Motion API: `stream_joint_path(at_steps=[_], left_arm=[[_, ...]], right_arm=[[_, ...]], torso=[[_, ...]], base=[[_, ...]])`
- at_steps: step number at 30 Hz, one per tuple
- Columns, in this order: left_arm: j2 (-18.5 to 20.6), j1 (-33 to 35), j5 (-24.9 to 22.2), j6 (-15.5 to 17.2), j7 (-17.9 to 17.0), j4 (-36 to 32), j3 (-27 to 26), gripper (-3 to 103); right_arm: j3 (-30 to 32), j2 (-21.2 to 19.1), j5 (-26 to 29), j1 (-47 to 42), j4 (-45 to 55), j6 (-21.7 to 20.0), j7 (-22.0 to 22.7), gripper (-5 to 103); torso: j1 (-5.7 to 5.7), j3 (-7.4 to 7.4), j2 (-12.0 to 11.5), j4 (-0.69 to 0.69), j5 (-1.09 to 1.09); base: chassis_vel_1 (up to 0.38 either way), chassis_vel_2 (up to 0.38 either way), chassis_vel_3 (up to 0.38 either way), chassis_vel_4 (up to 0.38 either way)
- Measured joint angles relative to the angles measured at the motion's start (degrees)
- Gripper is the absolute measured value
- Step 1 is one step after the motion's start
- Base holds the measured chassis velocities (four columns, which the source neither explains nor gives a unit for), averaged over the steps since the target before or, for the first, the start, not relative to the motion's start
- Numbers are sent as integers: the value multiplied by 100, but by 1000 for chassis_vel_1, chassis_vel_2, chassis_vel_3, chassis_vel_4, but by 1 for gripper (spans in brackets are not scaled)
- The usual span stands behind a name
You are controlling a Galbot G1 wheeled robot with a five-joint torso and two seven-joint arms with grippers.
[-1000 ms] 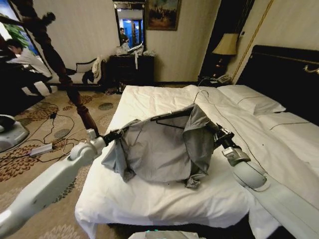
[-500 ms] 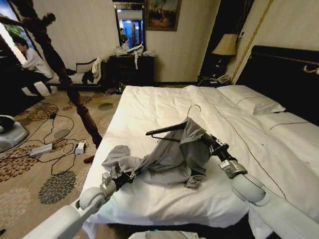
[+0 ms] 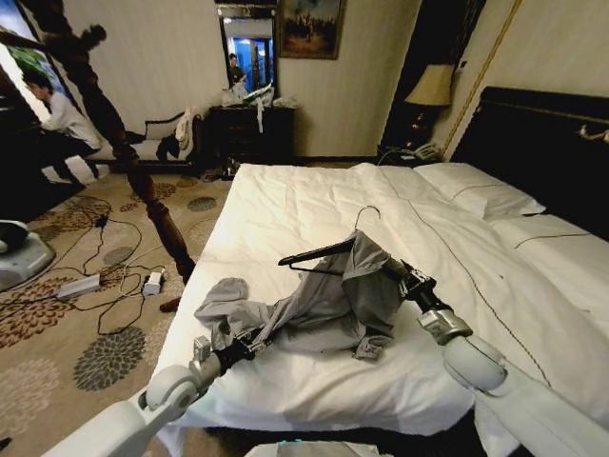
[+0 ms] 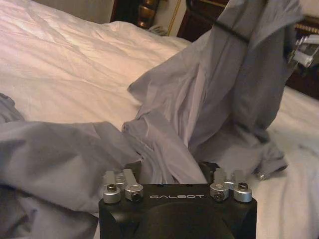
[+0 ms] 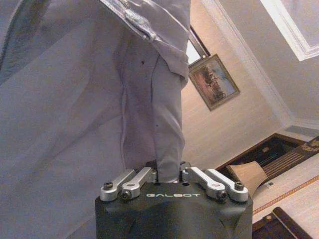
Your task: Pick up the clothes from the bed and hang them on the clothes hanger.
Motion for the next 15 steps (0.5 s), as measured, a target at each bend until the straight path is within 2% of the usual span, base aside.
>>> stream_joint_path(at_steps=[1, 2, 3, 5, 8, 10, 12, 14, 15], left_arm=[[0, 0, 0, 0, 0, 0, 0, 66], [23, 37, -78, 6, -16, -73, -28, 72], [56, 78, -183, 27, -37, -204, -76, 82], [86, 84, -209, 55, -35, -279, -108, 82], [286, 93, -99, 111, 4, -394, -104, 97], [368, 158, 50, 111, 4, -405, -71, 99], [349, 276, 122, -39, 3, -445, -58, 100], [164, 278, -483, -182, -56, -563, -106, 100], [164, 278, -483, -182, -56, -563, -106, 100]], right_arm=[[0, 0, 0, 0, 0, 0, 0, 15], [10, 7, -5, -9, -5, 4, 0, 15], [23, 22, -12, -26, -10, 9, 0, 15], [29, 30, -15, -35, -12, 11, 1, 15], [32, 34, -19, -40, -16, 13, 4, 15], [32, 37, -22, -30, -21, 13, 5, 15], [38, 53, -28, -20, -31, 16, 6, 15], [43, 62, -50, -26, -42, 29, 7, 15], [43, 62, -50, -26, -42, 29, 7, 15]], torso=[[0, 0, 0, 0, 0], [0, 0, 0, 1, 0], [0, 0, 0, 0, 0], [0, 0, 1, -2, 0], [0, 0, 0, -2, 1], [1, 0, 0, -2, 0], [1, 0, 0, 1, 1], [0, 0, 0, 1, -1], [0, 0, 0, 1, -1]], base=[[0, 0, 0, 0], [0, 0, 0, 0], [0, 0, 0, 0], [0, 0, 0, 0], [0, 0, 0, 0], [0, 0, 0, 0], [0, 0, 0, 0], [0, 0, 0, 0], [0, 0, 0, 0]])
